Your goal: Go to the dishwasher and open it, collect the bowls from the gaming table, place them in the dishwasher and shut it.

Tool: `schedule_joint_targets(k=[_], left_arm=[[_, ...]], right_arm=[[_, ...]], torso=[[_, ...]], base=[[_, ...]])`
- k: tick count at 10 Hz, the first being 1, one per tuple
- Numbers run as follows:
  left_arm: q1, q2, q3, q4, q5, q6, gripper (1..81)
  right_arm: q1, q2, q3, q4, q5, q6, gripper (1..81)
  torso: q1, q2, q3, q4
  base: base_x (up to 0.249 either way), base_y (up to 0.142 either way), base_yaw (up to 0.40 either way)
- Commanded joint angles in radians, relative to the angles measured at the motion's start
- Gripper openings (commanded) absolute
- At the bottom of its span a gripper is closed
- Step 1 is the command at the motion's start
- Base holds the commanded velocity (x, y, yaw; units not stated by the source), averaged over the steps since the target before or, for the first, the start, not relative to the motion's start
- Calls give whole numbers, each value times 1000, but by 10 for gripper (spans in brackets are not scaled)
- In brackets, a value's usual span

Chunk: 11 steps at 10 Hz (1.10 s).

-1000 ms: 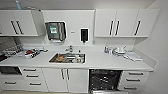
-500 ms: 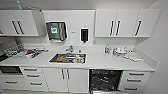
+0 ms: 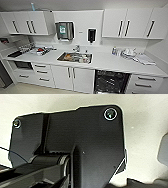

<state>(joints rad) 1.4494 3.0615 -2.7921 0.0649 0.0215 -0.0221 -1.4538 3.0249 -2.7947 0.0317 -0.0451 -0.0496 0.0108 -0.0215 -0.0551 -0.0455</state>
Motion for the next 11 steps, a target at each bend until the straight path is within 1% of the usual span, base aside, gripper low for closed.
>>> schedule_joint_targets(k=[1, 4, 7, 9, 11], left_arm=[[-48, 1, -4, 9, 52, 10, 811], [-48, 1, -4, 12, 49, 10, 811], [-46, 1, -4, 41, 49, 10, 811], [-46, -7, -4, 52, 38, 10, 811], [-46, -12, -4, 53, 28, 10, 811]], right_arm=[[51, -2, -5, -4, -56, 4, 811], [54, -8, -6, -3, -56, 5, 811], [51, -2, -5, 4, -56, 5, 811], [46, -2, 0, 1, -58, 1, 811], [45, 1, 1, 1, -58, -1, 811]], torso=[[0, 0, 0, 0], [0, 0, 0, 0], [-1, 0, 0, 0], [-1, 0, 0, 0], [-1, 0, 0, 0]], base=[[0, 0, 353], [0, 0, 357], [0, 0, 363], [0, 0, 364], [0, 0, 364]])
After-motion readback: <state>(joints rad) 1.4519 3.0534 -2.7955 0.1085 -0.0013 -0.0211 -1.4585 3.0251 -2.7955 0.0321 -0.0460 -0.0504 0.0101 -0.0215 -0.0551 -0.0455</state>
